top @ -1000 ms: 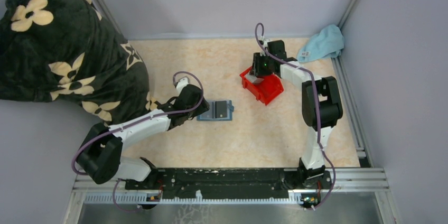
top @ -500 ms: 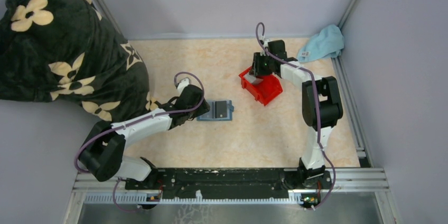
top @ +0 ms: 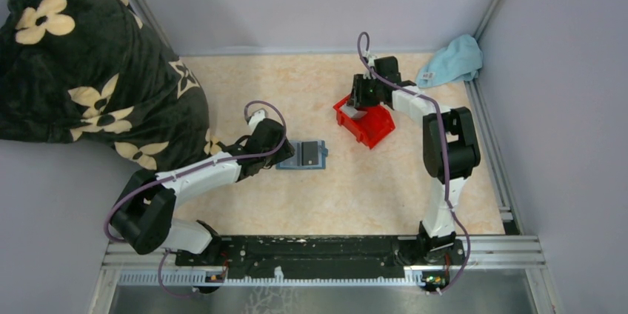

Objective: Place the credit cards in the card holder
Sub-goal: Pick up the credit card from the storage box.

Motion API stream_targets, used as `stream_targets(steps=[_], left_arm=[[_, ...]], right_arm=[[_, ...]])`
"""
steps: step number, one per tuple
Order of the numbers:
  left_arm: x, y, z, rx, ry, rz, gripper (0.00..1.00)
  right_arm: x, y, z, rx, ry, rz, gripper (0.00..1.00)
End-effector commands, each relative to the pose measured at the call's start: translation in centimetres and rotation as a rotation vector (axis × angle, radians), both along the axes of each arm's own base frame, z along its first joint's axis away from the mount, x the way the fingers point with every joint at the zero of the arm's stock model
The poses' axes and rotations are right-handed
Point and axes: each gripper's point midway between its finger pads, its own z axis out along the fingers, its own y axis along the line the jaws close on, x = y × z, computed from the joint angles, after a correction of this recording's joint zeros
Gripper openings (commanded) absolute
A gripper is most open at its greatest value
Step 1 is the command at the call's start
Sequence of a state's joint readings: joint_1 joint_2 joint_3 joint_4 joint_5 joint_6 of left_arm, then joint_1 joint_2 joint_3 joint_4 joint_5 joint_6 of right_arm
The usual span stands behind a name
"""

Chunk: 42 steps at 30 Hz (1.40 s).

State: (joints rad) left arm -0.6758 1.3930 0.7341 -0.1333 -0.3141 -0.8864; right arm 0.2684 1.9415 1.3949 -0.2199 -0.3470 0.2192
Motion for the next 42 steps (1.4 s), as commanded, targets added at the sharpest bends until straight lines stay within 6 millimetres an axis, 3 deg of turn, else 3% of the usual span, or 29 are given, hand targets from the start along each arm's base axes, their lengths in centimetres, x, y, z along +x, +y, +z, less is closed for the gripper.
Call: stream_targets(steps=[1, 19, 42], left_arm=[[0.7, -0.4, 1.2, -0.035, -0.031, 0.0, 0.6], [0.9, -0.9, 1.0, -0.043, -0.021, -0.01, 0.6], [0.8, -0.9, 0.9, -0.045, -0.018, -0.011, 0.6]], right_arm=[[-0.5, 1.5, 3.3, 0.052, -0.053, 0.038, 0.36], [-1.3, 2.1, 4.8, 0.06, -0.08, 0.049, 0.35], [-1.4, 2.1, 2.9, 0.038, -0.041, 0.051, 0.39]])
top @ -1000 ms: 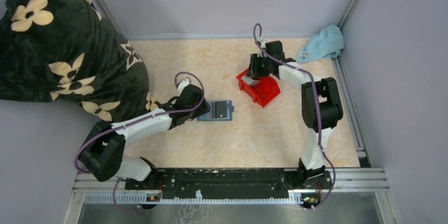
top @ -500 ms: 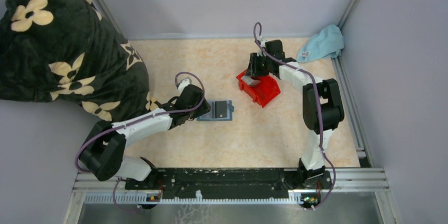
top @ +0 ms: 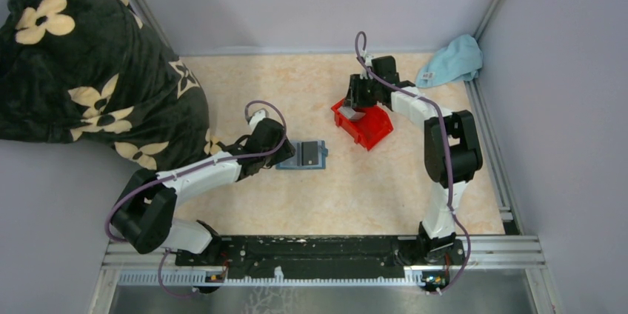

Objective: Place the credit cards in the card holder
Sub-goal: Pick up the credit card from the storage box.

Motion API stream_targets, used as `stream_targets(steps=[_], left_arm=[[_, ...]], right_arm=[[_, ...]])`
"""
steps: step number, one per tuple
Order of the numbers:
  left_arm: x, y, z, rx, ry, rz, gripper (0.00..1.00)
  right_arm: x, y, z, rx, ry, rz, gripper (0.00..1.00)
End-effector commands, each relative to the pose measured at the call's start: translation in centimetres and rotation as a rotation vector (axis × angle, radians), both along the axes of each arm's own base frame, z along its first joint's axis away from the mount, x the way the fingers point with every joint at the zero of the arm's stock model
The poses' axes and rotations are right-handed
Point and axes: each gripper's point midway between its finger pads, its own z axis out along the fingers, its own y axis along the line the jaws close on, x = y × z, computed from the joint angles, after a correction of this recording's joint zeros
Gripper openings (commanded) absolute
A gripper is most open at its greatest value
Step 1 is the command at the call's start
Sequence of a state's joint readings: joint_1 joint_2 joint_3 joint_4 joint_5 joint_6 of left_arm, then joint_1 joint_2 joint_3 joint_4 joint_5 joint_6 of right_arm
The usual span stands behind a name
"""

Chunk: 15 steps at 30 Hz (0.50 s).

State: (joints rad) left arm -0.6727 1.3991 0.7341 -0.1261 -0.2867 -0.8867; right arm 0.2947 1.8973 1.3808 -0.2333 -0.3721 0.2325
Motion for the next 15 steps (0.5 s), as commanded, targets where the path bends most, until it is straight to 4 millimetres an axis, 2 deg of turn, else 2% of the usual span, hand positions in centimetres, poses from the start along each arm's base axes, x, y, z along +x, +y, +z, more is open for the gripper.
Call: stream_targets(steps=[1, 6, 15], left_arm=[[0.9, -0.5, 1.0, -0.03, -0.029, 0.005, 0.6], [1.0, -0.6, 0.9, -0.029, -0.025, 0.003, 0.59], [1.0, -0.6, 1.0, -0.026, -0.027, 0.002, 0.59]], right_arm=[[0.0, 0.5, 1.3, 0.001, -0.038, 0.009, 0.4], [0.6, 0.1, 0.6, -0.034, -0.033, 0.001, 0.44], [0.5, 0.3, -1.1, -0.038, 0.004, 0.014, 0.41]])
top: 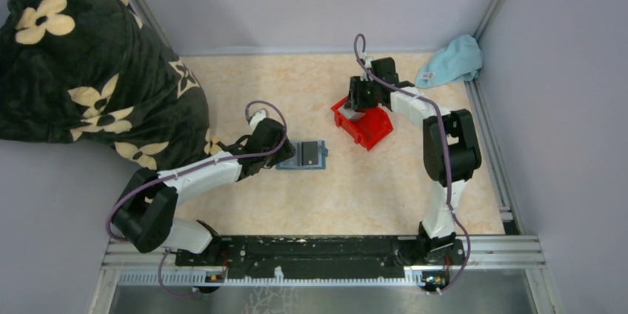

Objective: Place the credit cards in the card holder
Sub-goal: Pick up the credit card from the storage box.

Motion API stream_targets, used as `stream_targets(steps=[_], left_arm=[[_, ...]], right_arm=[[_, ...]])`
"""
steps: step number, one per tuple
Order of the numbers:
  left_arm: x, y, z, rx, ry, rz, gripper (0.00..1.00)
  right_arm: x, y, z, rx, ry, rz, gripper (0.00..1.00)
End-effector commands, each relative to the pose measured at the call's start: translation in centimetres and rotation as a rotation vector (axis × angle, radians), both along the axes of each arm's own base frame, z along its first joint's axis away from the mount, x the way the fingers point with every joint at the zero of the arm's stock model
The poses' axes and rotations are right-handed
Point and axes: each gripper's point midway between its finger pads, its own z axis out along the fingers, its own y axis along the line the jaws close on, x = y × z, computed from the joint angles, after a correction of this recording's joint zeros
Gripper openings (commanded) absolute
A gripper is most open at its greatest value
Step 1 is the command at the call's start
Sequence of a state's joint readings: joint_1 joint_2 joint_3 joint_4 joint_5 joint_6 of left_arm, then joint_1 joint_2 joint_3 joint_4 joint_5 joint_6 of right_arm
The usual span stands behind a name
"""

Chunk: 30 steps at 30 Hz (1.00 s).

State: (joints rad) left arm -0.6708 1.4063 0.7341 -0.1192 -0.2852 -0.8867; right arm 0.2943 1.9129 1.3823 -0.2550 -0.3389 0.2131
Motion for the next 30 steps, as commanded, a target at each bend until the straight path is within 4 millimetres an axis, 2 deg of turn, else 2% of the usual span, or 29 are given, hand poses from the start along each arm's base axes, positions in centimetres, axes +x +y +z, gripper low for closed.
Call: stream_targets(steps=[1, 7, 15, 30], left_arm=[[1.0, -0.5, 1.1, -0.026, -0.028, 0.001, 0.59], [1.1, -0.7, 1.2, -0.029, -0.026, -0.004, 0.59], [1.1, -0.9, 1.3, -0.033, -0.026, -0.009, 0.59], [1.1, -0.9, 1.3, -0.04, -0.023, -0.009, 0.59]], right_arm=[[0.5, 1.0, 0.1, 0.009, -0.012, 0.027, 0.39], [0.4, 1.5, 1.2, 0.027, -0.025, 0.035, 0.26], [0.1, 2.3, 2.6, 0.029, -0.049, 0.048, 0.24], [-0.4, 2.9, 3.6, 0.044, -0.063, 0.06, 0.19]])
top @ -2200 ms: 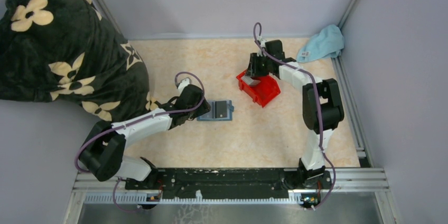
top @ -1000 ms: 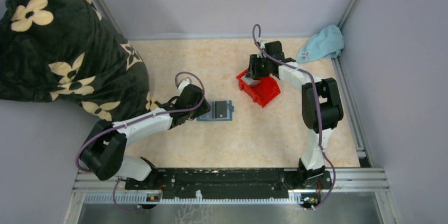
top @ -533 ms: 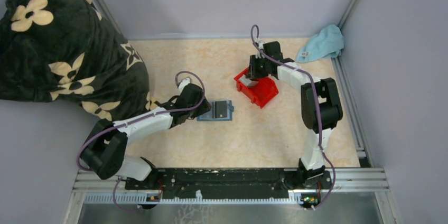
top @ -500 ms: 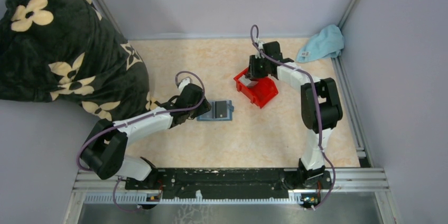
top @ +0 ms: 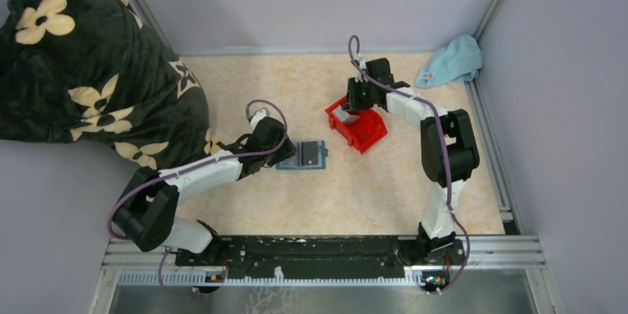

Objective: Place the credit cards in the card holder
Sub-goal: Pick up the credit card from the storage box.

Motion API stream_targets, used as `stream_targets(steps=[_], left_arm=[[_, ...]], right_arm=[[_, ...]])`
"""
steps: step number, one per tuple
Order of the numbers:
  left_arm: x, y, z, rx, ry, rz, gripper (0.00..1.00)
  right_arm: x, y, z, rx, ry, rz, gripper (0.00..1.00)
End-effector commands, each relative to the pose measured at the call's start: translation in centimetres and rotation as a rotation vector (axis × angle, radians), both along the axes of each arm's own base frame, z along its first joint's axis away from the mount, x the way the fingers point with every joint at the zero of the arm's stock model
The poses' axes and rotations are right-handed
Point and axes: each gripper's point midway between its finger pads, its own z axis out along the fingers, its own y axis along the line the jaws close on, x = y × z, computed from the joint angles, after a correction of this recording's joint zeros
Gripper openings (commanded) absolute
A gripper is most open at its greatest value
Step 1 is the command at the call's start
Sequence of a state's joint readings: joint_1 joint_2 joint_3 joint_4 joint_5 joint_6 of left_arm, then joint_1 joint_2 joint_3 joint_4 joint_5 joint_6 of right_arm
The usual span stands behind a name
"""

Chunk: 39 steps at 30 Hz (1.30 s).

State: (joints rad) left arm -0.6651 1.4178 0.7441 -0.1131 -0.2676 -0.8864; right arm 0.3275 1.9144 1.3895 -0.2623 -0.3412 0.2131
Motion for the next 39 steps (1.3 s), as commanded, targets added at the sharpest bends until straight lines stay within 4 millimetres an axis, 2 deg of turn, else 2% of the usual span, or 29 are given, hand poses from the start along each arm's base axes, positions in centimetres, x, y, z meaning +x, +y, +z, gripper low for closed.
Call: stream_targets(steps=[1, 25, 39], left_arm=[[0.8, -0.6, 1.1, -0.028, -0.026, -0.003, 0.59], [0.8, -1.1, 0.9, -0.041, -0.01, -0.015, 0.59], [0.7, -1.3, 0.9, -0.043, -0.003, -0.019, 0.59]], right_arm=[[0.3, 1.3, 3.5, 0.044, -0.064, 0.024, 0.19], [0.5, 0.8, 4.9, 0.038, -0.092, 0.017, 0.16], [1.0, -0.6, 5.3, 0.037, -0.099, -0.006, 0.15]])
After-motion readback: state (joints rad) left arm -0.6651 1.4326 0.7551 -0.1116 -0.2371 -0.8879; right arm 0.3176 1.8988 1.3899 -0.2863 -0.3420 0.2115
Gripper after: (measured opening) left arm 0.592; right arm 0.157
